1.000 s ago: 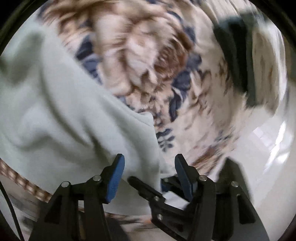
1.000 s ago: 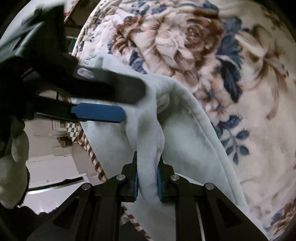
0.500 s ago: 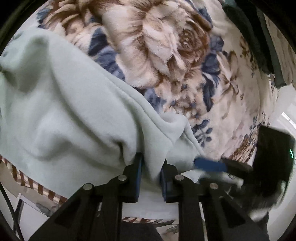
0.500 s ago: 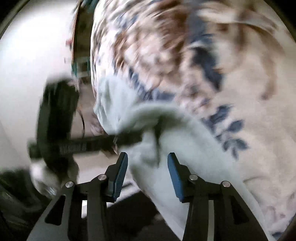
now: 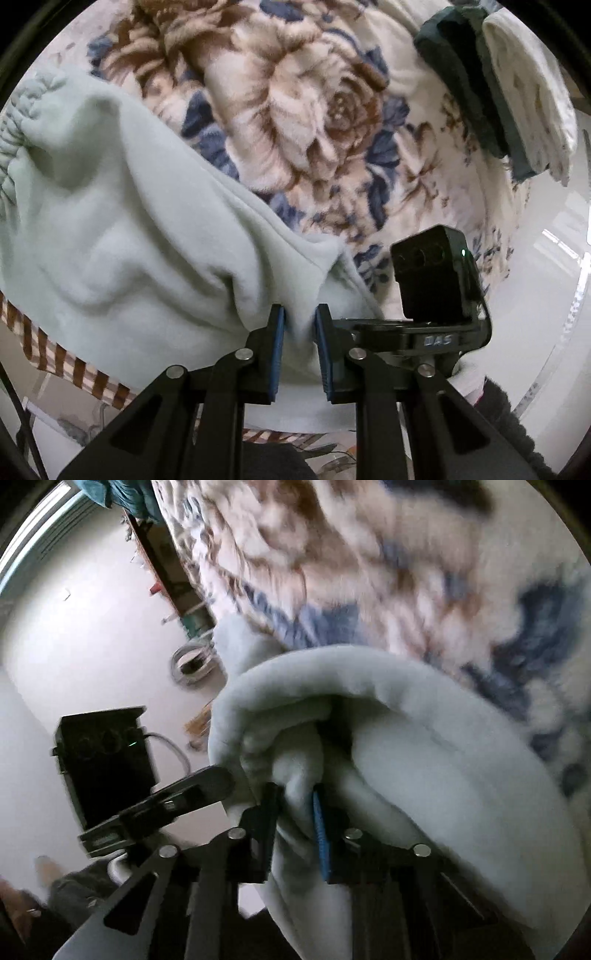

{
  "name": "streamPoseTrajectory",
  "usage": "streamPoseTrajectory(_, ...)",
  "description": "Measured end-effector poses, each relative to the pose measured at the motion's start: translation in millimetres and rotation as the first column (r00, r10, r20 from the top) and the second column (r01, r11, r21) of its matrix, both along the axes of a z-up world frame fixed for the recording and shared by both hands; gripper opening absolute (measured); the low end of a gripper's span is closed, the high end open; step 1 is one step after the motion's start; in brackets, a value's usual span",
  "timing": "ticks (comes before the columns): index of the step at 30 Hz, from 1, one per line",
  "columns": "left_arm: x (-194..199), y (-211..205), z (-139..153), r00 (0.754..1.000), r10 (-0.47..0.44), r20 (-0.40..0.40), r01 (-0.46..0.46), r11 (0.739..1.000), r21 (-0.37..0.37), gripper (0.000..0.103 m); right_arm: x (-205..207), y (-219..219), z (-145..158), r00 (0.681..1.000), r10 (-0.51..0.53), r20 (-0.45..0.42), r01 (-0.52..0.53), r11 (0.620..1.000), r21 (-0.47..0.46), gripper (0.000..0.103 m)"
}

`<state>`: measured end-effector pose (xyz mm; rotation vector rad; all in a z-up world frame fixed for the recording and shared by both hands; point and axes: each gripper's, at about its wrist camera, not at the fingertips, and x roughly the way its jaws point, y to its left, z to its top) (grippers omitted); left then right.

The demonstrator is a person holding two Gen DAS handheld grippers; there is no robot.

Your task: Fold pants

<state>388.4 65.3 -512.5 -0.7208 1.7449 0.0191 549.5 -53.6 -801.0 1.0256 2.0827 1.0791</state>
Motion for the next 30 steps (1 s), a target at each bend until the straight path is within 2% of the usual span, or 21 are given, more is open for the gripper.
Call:
streamPoseTrajectory(2,2.4,8.8,8.7,0.999,0.018,0.034,-0.018,1.000,-0.001,0.015,6.9,-4.9,11.8,0.997,-0.059,0.048,0.062,0.996,-0.058,0.011)
streamPoseTrajectory(5,6.5,20.9,9.9,0.997,0.057,0.050,-0.057,0.998,0.002,0.017,26.3,-21.8,48.4,0.966,-0.092,0.240,0.135,0.976,-0.169,0.008)
streamPoseTrajectory(8,8.2,27.9,2.6,0.997,0.063,0.041,-0.064,0.997,0.037,0.019,48.3,-37.9,72.9,0.912,-0.116,0.393,0.236,0.933,-0.273,0.006)
streamPoseTrajectory(9,8.3,28.3,-1.1,0.998,0.049,0.035,-0.051,0.998,0.049,0.020,55.4,-42.2,77.8,0.896,-0.098,0.433,0.246,0.922,-0.300,0.003)
streamPoseTrajectory(11,7.7,26.0,-8.3,0.999,0.025,0.021,-0.027,0.997,0.077,0.021,64.8,-39.2,86.8,0.840,-0.001,0.543,0.248,0.891,-0.381,0.001)
streamPoseTrajectory(12,7.0,27.5,-10.0,1.000,0.013,0.018,-0.014,0.997,0.079,0.023,70.8,-36.0,84.8,0.838,0.013,0.546,0.236,0.893,-0.383,0.001)
streamPoseTrajectory(14,8.6,21.3,-15.5,1.000,-0.028,0.001,0.027,0.994,0.110,0.026,82.7,-49.0,70.7,0.880,-0.026,0.474,0.221,0.906,-0.360,0.001)
streamPoseTrajectory(16,9.9,15.1,-14.9,0.998,-0.065,0.015,0.063,0.989,0.135,0.026,90.1,-64.4,67.5,0.903,-0.034,0.428,0.185,0.931,-0.316,0.002)
streamPoseTrajectory(17,11.6,9.8,-12.3,0.995,-0.099,0.029,0.093,0.981,0.170,0.026,94.0,-74.0,64.6,0.914,-0.018,0.405,0.158,0.936,-0.315,0.010)
streamPoseTrajectory(18,13.2,5.7,-10.0,0.992,-0.122,0.043,0.112,0.975,0.190,0.026,93.9,-84.2,64.2,0.919,0.006,0.393,0.135,0.935,-0.329,0.031)
streamPoseTrajectory(19,15.8,0.6,-8.3,0.988,-0.145,0.057,0.130,0.969,0.212,0.029,91.5,-94.2,66.6,0.919,0.022,0.393,0.120,0.935,-0.334,0.048)
streamPoseTrajectory(20,20.4,-5.2,-5.8,0.983,-0.164,0.077,0.141,0.961,0.239,0.035,88.5,-102.5,68.8,0.919,0.031,0.393,0.109,0.938,-0.330,0.074)
streamPoseTrajectory(21,22.3,-8.1,-4.0,0.981,-0.169,0.096,0.142,0.960,0.241,0.039,82.5,-106.7,67.1,0.923,0.049,0.381,0.085,0.941,-0.327,0.077)
streamPoseTrajectory(24,32.4,-17.6,-2.9,0.979,-0.170,0.117,0.140,0.964,0.227,0.060,64.7,-113.9,44.7,0.951,0.090,0.295,0.034,0.920,-0.389,0.077)
streamPoseTrajectory(26,36.8,-21.0,-5.5,0.980,-0.164,0.110,0.139,0.969,0.204,0.063,54.2,-113.6,27.8,0.963,0.075,0.258,0.030,0.924,-0.380,0.072)
streamPoseTrajectory(28,39.7,-23.4,-5.6,0.981,-0.162,0.108,0.138,0.970,0.202,0.063,42.4,-107.9,12.0,0.976,0.054,0.212,0.019,0.944,-0.330,0.028)
streamPoseTrajectory(29,40.6,-24.5,-5.9,0.981,-0.163,0.108,0.139,0.970,0.201,0.063,38.3,-104.3,12.5,0.971,0.047,0.233,0.029,0.950,-0.312,0.016)
streamPoseTrajectory(30,43.3,-27.8,-7.6,0.981,-0.164,0.106,0.140,0.969,0.203,0.063,36.1,-104.1,16.3,0.965,0.042,0.260,0.045,0.947,-0.319,0.016)
